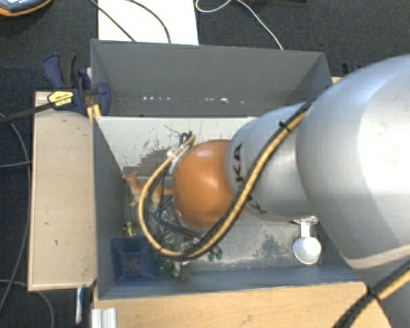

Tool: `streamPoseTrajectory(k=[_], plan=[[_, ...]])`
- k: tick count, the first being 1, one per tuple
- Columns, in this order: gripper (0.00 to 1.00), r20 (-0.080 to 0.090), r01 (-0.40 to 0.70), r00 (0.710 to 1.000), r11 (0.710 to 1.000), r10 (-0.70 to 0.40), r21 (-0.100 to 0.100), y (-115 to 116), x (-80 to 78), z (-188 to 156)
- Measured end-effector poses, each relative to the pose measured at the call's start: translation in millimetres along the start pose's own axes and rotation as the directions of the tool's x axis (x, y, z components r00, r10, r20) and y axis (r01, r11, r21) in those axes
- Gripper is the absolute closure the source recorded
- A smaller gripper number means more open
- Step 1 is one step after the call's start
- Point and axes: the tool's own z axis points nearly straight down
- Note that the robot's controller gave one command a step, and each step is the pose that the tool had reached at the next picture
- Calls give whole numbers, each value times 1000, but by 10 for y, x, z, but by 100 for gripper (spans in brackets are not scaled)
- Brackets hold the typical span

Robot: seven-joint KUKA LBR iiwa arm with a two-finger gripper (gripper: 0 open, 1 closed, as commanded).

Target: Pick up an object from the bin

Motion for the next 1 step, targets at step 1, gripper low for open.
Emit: streamPoseTrajectory(k=[1], plan=[[100,-12,-43,999,999,43,-2,-88,60,16]])
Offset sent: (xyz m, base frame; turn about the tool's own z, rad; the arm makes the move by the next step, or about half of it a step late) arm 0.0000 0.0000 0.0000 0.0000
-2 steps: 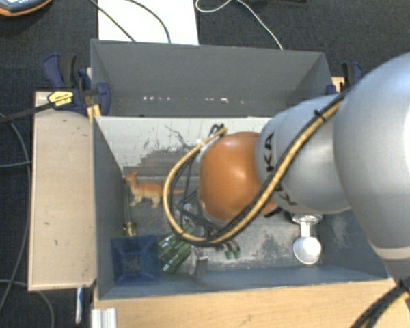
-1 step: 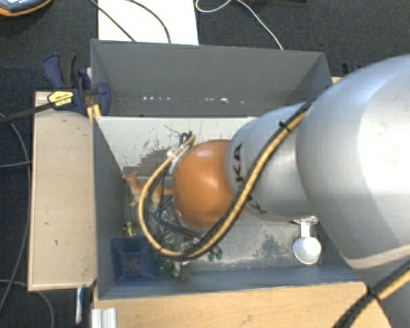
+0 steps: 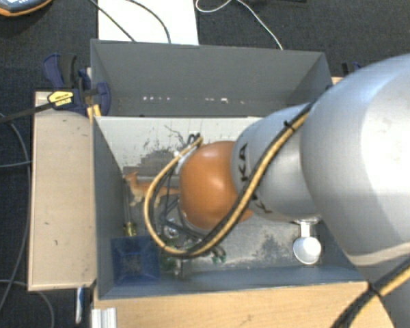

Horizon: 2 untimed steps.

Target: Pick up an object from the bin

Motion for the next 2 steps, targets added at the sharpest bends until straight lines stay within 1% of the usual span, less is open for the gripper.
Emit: streamPoseTrajectory(k=[2], plan=[[100,1,-1,1000,1000,1,0,1,6,-28]])
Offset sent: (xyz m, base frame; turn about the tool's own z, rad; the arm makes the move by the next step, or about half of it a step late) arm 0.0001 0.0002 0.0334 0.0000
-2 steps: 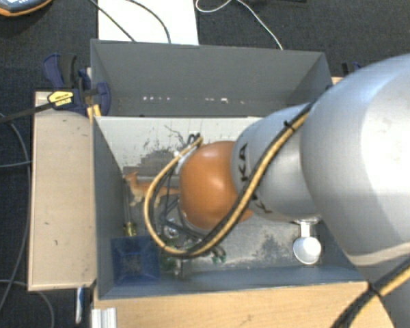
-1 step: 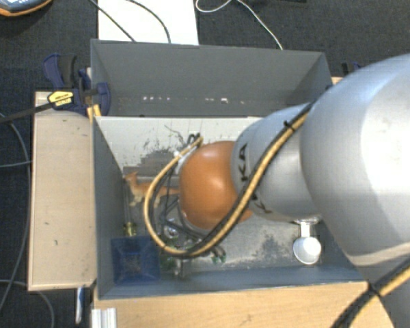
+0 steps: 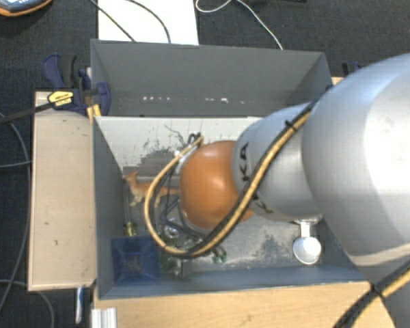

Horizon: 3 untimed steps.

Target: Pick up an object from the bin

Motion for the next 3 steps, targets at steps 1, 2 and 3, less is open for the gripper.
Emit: streamPoseTrajectory(k=[1,2,3], plan=[[100,-5,-2,1000,1000,2,0,2,15,-129],[100,-1,-3,1000,1000,3,0,2,6,-352],[100,1,-3,1000,1000,3,0,3,-4,-479]])
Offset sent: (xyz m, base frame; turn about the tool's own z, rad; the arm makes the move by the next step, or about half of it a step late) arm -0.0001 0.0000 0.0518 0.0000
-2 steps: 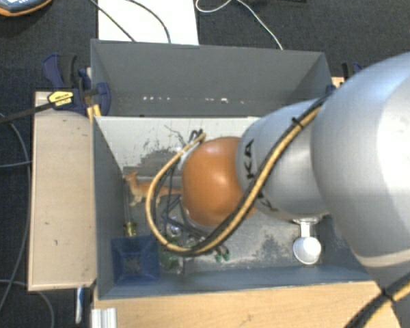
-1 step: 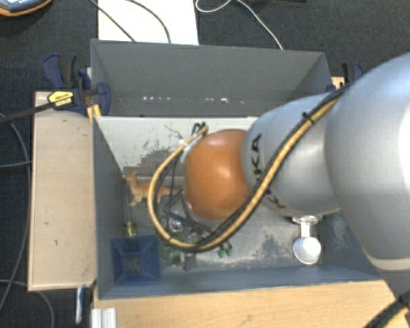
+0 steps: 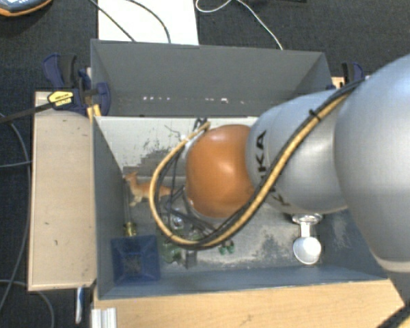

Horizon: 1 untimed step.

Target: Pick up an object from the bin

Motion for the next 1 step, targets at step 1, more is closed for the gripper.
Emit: streamPoseTrajectory(k=[1], plan=[[100,-4,-1,1000,1000,1,0,0,10,-152]])
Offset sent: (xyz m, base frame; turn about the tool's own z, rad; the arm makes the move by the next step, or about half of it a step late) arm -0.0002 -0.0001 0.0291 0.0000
